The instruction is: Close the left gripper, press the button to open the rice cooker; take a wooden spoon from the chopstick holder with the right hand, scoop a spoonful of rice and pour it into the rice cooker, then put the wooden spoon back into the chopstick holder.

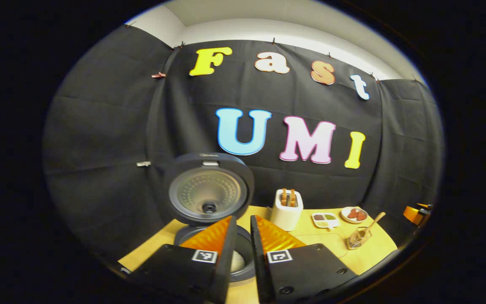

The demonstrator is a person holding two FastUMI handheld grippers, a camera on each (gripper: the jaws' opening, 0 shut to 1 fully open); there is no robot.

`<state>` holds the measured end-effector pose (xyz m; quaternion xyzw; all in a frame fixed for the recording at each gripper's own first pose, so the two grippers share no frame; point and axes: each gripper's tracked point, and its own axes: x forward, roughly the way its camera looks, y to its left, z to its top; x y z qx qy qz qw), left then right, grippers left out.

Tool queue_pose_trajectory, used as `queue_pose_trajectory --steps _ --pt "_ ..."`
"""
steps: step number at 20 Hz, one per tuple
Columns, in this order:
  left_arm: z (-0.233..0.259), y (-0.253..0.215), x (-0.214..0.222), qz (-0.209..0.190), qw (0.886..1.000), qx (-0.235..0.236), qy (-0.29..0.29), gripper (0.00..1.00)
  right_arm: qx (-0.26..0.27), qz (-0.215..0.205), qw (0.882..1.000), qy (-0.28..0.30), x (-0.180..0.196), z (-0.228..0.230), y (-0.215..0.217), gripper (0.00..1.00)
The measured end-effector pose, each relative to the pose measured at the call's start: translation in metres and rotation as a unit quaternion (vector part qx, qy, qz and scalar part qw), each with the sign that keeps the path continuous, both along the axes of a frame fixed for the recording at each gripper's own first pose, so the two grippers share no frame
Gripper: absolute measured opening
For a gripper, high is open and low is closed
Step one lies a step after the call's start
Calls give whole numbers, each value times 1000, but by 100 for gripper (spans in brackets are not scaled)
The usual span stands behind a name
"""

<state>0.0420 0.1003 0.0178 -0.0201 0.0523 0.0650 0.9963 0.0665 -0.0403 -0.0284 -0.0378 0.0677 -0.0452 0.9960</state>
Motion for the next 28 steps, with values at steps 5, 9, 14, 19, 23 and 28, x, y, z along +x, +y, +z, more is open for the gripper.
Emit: queue_pose_trajectory --steps 5,9,14,19,23,28 --pt "-6 -28 10 -10 1000 -9 2 94 21 -29 999 13 38 -4 -40 97" --pt "-10 -57 22 -27 1000 5 6 95 48 -59 995 60 67 -34 -69 97" --pt "-28 -86 33 -11 999 -7 37 95 93 -66 988 105 108 -68 -89 98" --pt "-55 -108 37 9 997 -36 72 95 146 -85 972 161 148 -122 -117 99" --pt "-78 -120 41 38 993 -33 103 96 200 -91 957 187 180 -155 -131 99" --pt "-102 -161 48 44 988 -68 132 95 283 -102 929 216 206 -188 -136 97"
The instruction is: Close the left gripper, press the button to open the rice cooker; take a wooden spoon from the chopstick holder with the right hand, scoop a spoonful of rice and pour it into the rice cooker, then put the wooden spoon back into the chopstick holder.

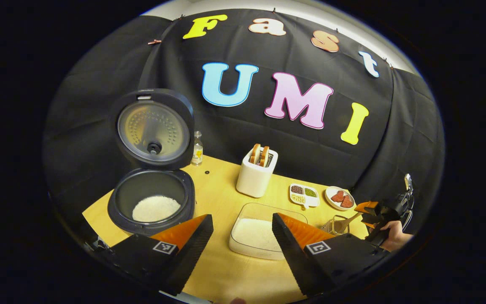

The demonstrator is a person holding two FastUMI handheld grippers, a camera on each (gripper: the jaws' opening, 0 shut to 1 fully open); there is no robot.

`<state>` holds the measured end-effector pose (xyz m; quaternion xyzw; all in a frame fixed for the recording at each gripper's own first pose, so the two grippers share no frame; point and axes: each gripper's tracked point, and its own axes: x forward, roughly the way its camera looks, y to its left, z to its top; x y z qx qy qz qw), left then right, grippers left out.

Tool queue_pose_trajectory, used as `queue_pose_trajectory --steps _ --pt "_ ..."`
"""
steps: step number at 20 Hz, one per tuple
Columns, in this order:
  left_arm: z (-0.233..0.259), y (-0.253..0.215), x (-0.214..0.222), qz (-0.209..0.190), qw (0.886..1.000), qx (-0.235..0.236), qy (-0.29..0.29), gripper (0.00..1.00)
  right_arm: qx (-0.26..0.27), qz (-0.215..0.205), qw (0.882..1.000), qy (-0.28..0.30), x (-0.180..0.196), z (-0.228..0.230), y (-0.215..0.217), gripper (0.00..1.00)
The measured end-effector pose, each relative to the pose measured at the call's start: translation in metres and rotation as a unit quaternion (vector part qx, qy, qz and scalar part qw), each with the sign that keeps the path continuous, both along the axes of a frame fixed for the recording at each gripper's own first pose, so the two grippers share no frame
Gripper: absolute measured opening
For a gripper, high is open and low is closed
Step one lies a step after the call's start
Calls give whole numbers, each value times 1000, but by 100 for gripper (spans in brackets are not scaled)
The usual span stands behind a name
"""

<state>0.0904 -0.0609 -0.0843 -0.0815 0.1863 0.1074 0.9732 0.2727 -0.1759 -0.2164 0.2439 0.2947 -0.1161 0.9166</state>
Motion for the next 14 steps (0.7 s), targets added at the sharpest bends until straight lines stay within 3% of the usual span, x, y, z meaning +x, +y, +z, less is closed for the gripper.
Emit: queue_pose_trajectory --steps 2,3,4,5,8,9,14 --pt "-6 -15 2 -2 1000 1 4 95 29 0 1000 3 7 -4 7 95" --pt "-8 -22 2 -5 1000 3 7 95 40 3 999 4 9 -5 11 74" --pt "-10 -28 2 -8 1000 5 9 95 47 6 999 4 13 -5 13 74" --pt "-13 -34 2 -10 1000 6 11 95 49 7 999 1 15 -6 16 63" --pt "-17 -49 2 -18 1000 0 15 96 58 -3 998 3 17 -3 15 20" --pt "-18 -53 1 -21 1000 -2 15 96 62 -5 998 4 12 0 17 24" --pt "-14 -56 -7 -30 1000 -2 5 95 64 9 998 -19 1 33 22 21"
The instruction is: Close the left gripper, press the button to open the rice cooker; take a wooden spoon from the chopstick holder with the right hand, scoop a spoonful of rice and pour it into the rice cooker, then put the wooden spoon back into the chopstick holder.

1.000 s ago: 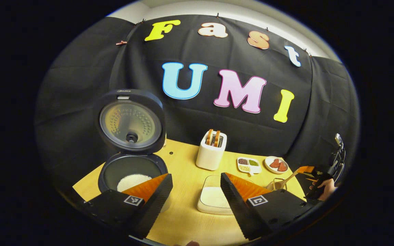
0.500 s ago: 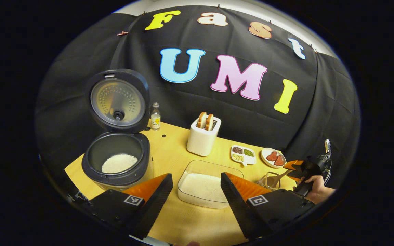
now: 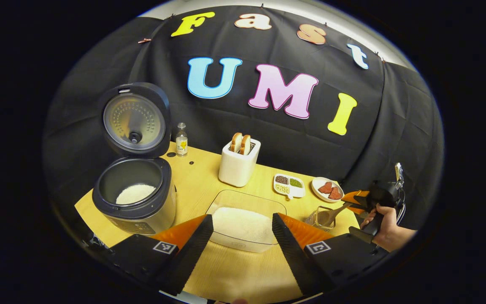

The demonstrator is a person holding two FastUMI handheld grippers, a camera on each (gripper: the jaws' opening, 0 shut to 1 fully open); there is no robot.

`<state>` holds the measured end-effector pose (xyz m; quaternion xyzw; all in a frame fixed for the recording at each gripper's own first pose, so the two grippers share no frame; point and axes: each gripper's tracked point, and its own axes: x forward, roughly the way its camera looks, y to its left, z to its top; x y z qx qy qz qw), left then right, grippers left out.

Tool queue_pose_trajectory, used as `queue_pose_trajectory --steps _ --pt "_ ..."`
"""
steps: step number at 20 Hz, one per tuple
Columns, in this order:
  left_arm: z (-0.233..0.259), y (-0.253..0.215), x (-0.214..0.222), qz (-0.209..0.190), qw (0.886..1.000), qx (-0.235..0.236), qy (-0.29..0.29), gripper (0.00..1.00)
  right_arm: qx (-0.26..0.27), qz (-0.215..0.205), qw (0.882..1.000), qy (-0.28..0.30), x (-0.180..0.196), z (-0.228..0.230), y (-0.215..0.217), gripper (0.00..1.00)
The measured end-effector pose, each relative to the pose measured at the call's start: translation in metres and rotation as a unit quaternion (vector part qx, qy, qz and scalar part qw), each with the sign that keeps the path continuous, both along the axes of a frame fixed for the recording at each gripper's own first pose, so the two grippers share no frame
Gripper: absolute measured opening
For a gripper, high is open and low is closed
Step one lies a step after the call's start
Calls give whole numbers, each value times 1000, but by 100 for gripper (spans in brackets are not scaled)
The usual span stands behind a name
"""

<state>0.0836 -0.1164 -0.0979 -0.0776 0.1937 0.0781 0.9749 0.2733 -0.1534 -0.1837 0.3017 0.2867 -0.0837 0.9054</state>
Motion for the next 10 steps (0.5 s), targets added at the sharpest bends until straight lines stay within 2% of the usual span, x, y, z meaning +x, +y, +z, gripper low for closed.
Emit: queue_pose_trajectory --steps 1,2,3,5,10 --pt "1 3 -3 0 1000 -1 -4 95 -5 -1 1000 -9 -1 6 0 16" --pt "4 7 -7 4 1000 -3 -9 92 -15 -1 1000 -17 -5 15 3 21" --pt "7 12 -10 7 1000 -6 -16 95 -28 1 999 -27 -9 24 5 21" --pt "9 22 -18 11 1000 -15 -25 95 -50 8 998 -48 -14 44 13 21" --pt "11 60 -45 15 999 -24 -36 95 -63 33 995 -72 -36 78 49 21"
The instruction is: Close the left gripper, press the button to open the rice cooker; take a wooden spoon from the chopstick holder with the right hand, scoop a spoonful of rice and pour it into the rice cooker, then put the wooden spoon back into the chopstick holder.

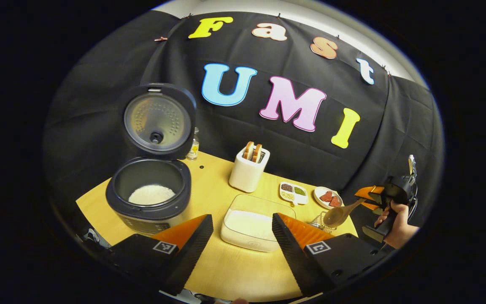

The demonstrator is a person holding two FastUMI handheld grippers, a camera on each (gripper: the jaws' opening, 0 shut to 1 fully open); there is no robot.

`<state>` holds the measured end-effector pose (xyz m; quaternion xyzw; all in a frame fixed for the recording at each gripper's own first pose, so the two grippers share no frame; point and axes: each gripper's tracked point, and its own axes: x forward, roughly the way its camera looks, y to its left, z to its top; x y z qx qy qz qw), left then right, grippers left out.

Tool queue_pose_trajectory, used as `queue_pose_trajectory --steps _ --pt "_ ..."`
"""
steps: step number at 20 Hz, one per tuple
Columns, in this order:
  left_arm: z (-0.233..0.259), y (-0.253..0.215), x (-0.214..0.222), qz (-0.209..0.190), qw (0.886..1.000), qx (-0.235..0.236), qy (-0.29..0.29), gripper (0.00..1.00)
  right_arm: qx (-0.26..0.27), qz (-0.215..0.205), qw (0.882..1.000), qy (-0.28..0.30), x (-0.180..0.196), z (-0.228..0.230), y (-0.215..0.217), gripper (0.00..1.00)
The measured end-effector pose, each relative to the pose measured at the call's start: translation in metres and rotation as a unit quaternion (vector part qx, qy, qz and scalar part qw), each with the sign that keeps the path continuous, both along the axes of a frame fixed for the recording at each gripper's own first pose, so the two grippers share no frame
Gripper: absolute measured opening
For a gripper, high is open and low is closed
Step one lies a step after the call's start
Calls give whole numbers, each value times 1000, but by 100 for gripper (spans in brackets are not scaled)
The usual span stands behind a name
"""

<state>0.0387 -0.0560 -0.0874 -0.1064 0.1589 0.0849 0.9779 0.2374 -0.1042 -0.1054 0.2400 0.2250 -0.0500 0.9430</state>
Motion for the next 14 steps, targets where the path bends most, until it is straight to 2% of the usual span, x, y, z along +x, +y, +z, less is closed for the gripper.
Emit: queue_pose_trajectory --steps 6,11,14 --pt "-7 59 -37 12 1000 21 0 95 6 59 997 -44 -22 36 77 21" --pt "-20 89 -50 3 1000 26 8 95 -15 107 994 -35 -31 19 136 21" --pt "-25 100 -51 -1 1000 26 6 96 -8 127 991 -30 -29 10 169 21"
